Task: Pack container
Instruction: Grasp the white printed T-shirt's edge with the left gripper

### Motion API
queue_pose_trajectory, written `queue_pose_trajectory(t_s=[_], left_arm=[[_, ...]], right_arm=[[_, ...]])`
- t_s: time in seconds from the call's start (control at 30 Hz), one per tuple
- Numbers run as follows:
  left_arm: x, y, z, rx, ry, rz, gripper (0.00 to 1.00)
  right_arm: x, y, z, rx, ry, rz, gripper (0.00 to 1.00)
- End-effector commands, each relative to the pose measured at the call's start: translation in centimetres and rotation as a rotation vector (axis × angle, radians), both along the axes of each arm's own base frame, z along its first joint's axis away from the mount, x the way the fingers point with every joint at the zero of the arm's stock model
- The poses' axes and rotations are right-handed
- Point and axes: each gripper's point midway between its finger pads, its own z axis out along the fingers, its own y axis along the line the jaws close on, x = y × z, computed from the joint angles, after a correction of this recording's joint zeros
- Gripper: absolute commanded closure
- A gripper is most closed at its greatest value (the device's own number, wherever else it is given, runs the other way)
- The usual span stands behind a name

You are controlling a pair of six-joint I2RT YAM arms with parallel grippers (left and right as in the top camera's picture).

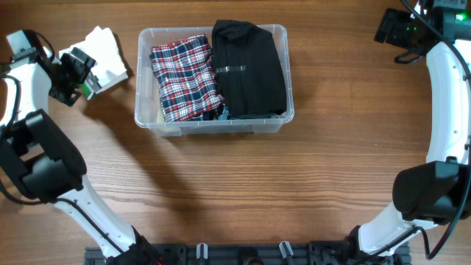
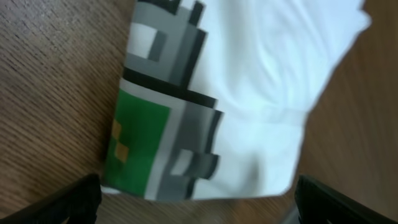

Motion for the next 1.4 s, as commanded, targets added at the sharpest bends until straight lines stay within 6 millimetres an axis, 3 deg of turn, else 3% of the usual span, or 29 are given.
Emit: queue_pose_trajectory(t_s=[0.0,0.17,0.5,0.7,1.2,1.37], left_arm=[[-0.5,0.8,-1.8,0.001,0.034,0.022,0.0],[-0.9,2.0,-2.9,0.057,0.071,0.047,0.0],[-0.6,2.2,-5.2,0.058,0.085,0.043,0.0],[0.1,2.3,-5.2,0.099,0.054,-0.027,0.0],[1.6,-0.8,-5.0,0.111,0.038,-0.092,0.0],[1.4,-0.8,-5.2,0.129,0.058,-0.09,0.0]], right_arm=[[0.1,-0.2,-0.3,-0.016,0.009,-0.005,0.0],[0.1,-0.2,-0.3,-0.016,0.009,-0.005,0.0],[0.1,-0.2,-0.3,-0.016,0.009,-0.005,0.0],[0.1,-0.2,-0.3,-0.016,0.009,-0.005,0.0],[0.1,-0.2,-0.3,-0.015,0.009,-0.005,0.0],[0.1,-0.2,-0.3,-0.016,0.009,-0.005,0.0]])
